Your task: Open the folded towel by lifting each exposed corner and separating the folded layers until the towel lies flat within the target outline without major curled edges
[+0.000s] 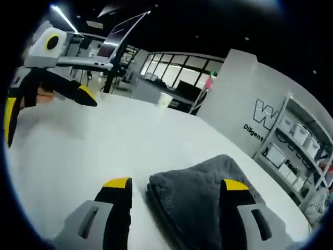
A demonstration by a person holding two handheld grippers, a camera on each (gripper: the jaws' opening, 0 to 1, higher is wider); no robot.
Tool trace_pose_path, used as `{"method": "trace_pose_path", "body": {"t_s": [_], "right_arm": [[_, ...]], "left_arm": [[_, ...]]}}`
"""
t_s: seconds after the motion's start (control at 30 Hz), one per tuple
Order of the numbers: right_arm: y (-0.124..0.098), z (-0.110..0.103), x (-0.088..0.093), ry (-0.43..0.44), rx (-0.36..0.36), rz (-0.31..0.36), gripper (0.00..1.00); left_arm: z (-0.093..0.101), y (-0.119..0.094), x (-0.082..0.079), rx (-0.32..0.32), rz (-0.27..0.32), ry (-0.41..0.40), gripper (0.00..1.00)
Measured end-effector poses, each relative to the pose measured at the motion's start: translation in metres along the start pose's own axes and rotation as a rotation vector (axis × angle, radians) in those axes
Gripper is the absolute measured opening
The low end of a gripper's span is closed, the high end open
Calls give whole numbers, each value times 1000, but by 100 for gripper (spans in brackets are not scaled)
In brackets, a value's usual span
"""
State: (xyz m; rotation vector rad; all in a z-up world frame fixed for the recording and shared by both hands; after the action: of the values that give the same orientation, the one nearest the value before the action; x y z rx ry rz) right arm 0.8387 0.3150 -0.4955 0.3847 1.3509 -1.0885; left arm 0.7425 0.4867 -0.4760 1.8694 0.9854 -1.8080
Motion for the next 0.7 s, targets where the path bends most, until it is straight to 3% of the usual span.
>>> {"method": "trace_pose_path", "body": {"t_s": [0.2,0.3,0.6,0.7], "right_arm": [[4,0,5,-61,29,-9,48],[3,1,6,-156,55,4,40],[3,-9,8,-150,-9,23,16],[2,-9,8,-135,-19,25,12]], "left_arm": [[0,1,0,3,-1,-3,100],[-1,1,0,3,1,-8,100],[1,-2,-1,2,8,-12,100],[3,-3,0,4,7,-14,100]]}}
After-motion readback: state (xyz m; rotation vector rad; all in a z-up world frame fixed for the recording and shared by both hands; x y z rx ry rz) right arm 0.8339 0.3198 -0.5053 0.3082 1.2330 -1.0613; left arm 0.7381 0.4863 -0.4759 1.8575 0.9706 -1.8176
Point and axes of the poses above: the point that each gripper's makers call its tool centre point, and the gripper's own axes: y roughly forward along the fingers, z roughly to its right, x roughly out of its underside, the point moved 7 cm from there along -y, roughly backward along the fingers, and after that the axes turned 13 degrees about y, right-handed, at the moved point
